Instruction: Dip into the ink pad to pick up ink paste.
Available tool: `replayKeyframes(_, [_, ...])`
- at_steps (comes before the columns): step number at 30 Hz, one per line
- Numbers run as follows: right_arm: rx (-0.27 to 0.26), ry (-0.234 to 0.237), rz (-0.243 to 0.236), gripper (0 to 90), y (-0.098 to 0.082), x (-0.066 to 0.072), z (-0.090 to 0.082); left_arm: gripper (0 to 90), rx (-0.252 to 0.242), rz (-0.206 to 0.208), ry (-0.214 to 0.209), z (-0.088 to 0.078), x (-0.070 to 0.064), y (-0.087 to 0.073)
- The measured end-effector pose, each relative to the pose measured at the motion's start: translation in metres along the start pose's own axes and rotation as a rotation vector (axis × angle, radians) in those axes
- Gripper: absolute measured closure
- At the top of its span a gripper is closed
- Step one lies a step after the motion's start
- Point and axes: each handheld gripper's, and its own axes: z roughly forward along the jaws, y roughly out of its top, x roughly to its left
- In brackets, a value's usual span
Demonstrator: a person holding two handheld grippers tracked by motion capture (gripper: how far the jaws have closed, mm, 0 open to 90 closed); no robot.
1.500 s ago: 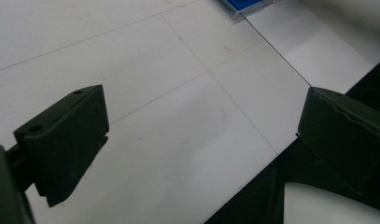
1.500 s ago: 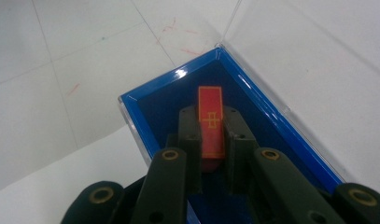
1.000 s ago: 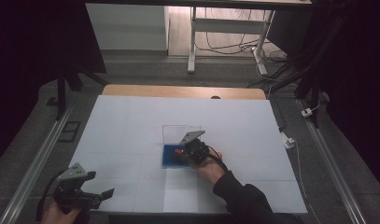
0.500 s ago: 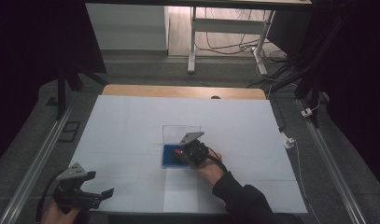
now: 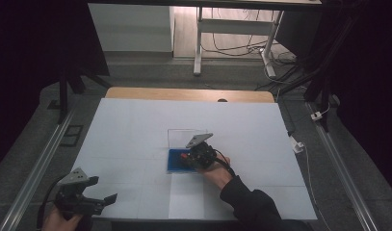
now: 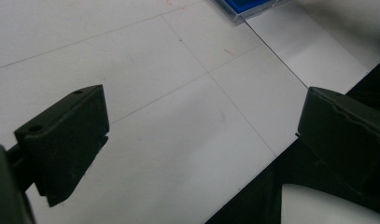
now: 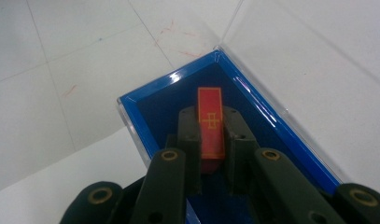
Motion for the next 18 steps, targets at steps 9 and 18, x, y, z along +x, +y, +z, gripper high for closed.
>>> replayKeyframes(9, [-0.036, 0.004, 0.014, 79.7, 0.004, 0.0, -0.009, 2.4, 0.001, -0.003, 0.0, -0.001, 0.0, -0.001])
replayKeyframes(18, [-0.058, 0.028, 0.002, 79.6, 0.008, 0.001, -0.022, 2.5, -0.002, -0.007, 0.002, -0.002, -0.001, -0.002])
